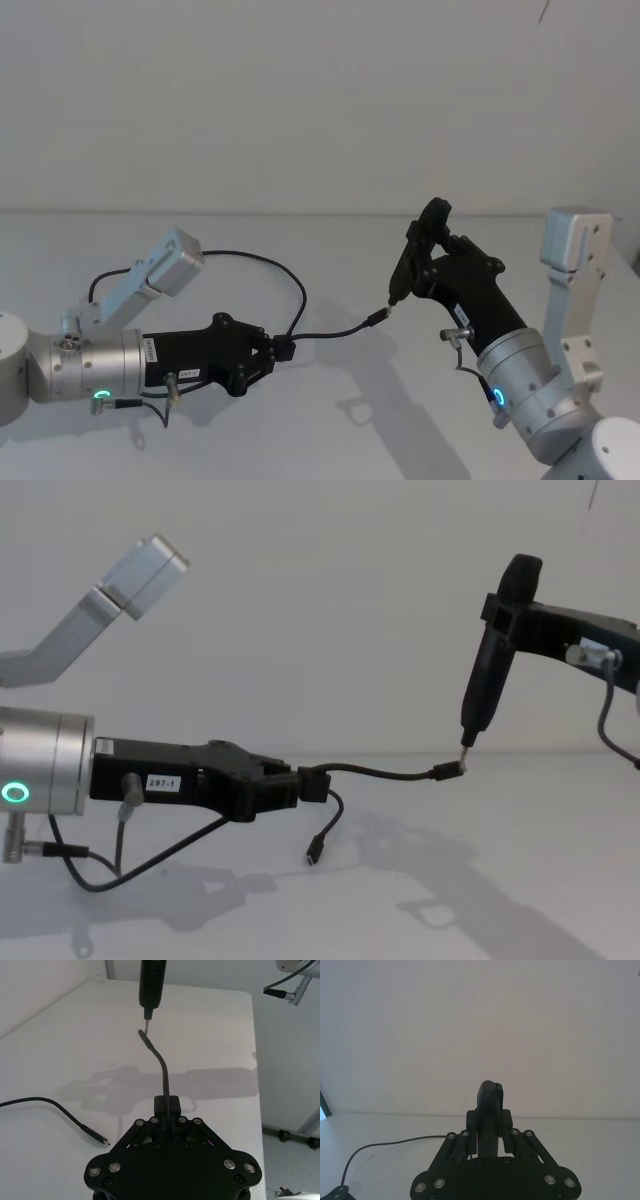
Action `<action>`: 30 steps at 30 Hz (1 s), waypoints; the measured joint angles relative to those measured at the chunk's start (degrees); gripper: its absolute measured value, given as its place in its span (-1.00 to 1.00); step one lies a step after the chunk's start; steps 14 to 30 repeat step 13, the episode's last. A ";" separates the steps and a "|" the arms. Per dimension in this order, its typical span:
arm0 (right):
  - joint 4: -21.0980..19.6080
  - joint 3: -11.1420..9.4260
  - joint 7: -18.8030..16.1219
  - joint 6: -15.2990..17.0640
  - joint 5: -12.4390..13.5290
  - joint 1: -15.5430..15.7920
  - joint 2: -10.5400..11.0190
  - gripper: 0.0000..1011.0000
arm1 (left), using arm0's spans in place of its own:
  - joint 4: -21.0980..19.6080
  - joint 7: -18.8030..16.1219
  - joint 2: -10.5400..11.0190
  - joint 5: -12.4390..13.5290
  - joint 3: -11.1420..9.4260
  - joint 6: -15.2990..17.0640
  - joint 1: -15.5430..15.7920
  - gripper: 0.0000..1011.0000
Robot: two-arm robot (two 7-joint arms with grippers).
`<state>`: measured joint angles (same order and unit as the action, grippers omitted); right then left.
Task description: Pick up the data cable with the one hand.
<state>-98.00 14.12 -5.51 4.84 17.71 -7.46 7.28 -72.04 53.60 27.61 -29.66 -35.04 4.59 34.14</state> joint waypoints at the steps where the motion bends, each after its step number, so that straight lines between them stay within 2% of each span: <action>1: 0.00 0.00 -0.03 0.01 0.00 0.00 -0.05 -0.45 | 0.00 0.00 0.00 0.00 0.00 0.00 0.00 -0.92; 30: 0.08 -0.05 -0.38 0.14 -0.10 0.00 -0.49 -0.45 | 0.00 -0.01 0.00 0.00 0.00 0.00 0.00 -0.92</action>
